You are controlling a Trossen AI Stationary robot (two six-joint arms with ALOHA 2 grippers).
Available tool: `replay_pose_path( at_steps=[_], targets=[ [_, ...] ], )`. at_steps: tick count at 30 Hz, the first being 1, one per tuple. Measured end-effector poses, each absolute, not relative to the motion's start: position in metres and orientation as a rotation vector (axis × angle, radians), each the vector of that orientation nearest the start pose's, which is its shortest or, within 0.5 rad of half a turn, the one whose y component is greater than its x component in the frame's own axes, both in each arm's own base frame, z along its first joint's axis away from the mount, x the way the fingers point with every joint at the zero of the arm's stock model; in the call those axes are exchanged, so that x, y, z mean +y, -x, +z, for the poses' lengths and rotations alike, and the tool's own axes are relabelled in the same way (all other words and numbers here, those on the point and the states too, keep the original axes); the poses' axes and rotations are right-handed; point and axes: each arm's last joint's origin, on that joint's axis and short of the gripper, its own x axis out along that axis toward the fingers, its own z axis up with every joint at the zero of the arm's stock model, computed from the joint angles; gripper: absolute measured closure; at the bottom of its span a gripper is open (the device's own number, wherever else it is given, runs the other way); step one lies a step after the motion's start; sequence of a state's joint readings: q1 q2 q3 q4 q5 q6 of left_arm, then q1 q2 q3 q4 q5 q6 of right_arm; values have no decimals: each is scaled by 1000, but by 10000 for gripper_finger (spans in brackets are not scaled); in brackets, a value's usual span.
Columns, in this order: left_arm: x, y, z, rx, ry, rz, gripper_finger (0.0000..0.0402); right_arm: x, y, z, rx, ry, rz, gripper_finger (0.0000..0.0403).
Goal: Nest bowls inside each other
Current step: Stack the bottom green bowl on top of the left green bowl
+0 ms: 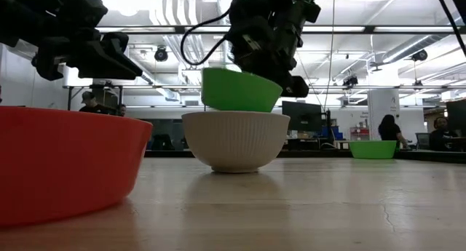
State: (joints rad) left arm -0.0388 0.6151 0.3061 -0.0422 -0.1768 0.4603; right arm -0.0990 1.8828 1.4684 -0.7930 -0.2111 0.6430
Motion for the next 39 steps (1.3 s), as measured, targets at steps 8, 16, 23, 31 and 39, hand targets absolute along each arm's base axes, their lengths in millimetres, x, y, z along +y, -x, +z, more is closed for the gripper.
replay_pose_path(
  at_steps=[8, 16, 23, 31, 39],
  targets=[
    [-1, -147, 205, 377, -492, 54, 293, -31, -382, 216, 1213, -748, -296, 394],
    [-1, -147, 205, 376, -492, 54, 293, -30, -388, 198, 1263, -761, -289, 394],
    [-1, -147, 205, 377, -493, 53, 293, -29, -394, 176, 1321, -788, -253, 394],
    [-1, -147, 205, 379, -493, 53, 293, -29, -395, 175, 1323, -787, -241, 394],
    [-1, -147, 205, 379, -493, 53, 293, -30, -395, 176, 1319, -783, -248, 394]
  ],
)
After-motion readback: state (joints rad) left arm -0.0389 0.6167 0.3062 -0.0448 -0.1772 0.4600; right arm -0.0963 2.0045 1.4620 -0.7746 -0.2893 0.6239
